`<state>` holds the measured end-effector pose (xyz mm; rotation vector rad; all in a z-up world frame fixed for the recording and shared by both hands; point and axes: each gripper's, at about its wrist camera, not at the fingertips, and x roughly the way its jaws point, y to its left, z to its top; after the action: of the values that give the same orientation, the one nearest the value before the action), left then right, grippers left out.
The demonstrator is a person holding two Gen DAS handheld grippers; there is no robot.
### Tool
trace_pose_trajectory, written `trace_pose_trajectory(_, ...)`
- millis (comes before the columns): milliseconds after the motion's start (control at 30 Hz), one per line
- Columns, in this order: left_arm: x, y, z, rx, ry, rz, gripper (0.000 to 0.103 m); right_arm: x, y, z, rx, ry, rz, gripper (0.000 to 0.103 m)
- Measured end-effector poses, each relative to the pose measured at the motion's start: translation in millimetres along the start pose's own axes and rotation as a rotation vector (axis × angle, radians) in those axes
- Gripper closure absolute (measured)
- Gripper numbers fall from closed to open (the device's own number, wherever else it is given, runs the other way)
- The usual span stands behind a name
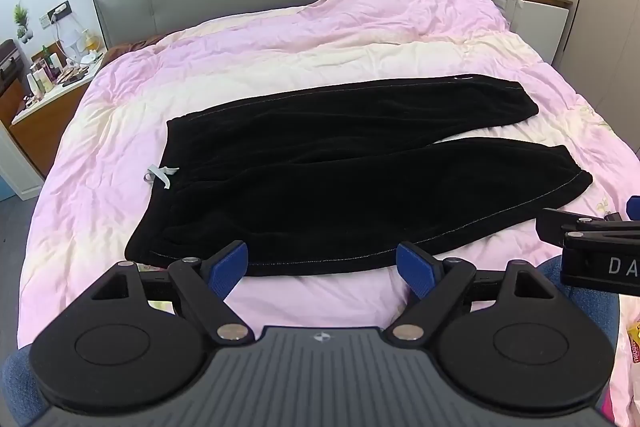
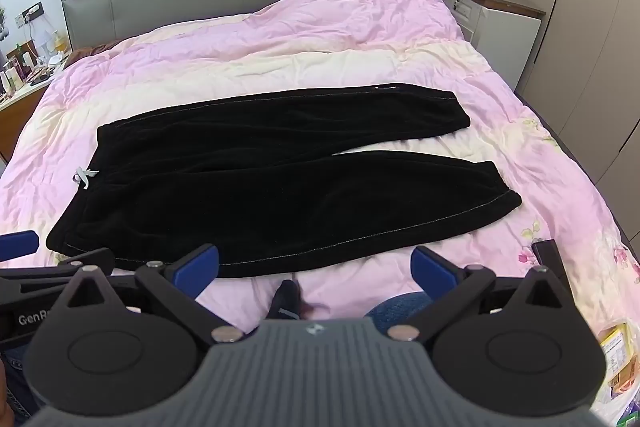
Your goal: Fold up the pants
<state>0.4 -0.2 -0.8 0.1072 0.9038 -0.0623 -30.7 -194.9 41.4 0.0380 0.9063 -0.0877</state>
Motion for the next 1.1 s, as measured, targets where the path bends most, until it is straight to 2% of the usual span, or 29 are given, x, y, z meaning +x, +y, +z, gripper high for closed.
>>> trace_pose_trajectory(1100,-0.9,-3.6,0.6,0.0,0.001,-0.001,0.005,0.1,0.0,-0.4,0.0,0.003,0.001,0.005)
